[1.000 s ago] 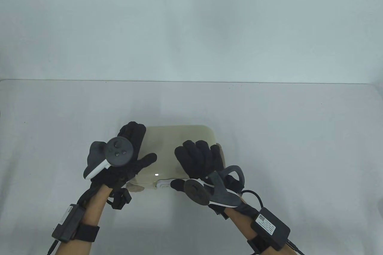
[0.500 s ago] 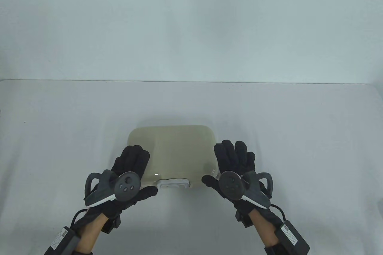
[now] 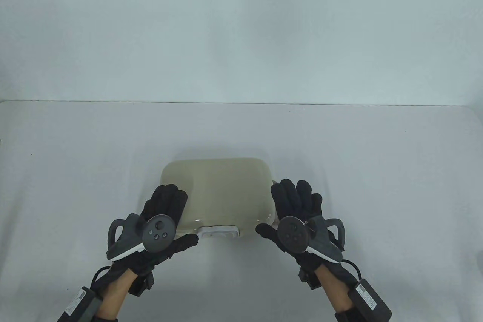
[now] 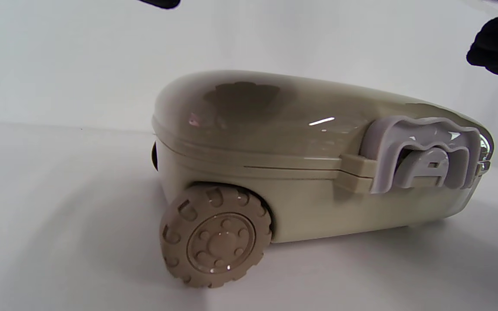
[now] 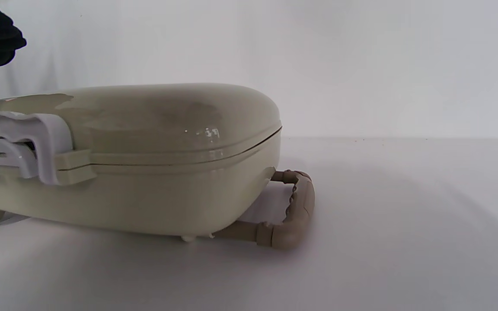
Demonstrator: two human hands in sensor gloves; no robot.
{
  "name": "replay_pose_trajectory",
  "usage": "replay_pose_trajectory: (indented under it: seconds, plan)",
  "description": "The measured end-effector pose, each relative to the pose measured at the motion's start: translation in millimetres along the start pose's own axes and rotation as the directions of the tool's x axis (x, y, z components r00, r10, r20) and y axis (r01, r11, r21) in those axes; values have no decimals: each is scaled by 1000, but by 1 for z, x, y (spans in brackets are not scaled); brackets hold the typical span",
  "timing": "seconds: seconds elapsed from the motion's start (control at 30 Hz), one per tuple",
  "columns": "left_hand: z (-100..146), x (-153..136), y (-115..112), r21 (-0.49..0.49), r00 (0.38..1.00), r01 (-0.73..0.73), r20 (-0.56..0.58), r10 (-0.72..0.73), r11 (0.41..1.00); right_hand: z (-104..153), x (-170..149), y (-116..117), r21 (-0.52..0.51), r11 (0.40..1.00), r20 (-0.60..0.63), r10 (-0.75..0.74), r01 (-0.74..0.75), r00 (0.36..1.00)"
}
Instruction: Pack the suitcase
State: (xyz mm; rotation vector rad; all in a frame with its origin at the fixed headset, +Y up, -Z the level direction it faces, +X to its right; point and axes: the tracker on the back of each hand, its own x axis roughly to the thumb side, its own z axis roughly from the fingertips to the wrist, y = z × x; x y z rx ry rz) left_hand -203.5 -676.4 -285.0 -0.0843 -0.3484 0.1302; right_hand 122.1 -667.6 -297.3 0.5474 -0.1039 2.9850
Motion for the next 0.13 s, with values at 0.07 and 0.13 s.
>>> replay_pose_trajectory:
  seconds: [0.07, 0.13]
  plan:
    - [0, 0, 0, -3, 1000, 3, -4, -3, 1000, 0, 1, 1, 1, 1000, 3, 5, -5, 1000]
    - [0, -1, -1, -5, 1000, 1, -8, -1, 1000, 1, 3, 1, 2, 1000, 9, 10, -10, 1000]
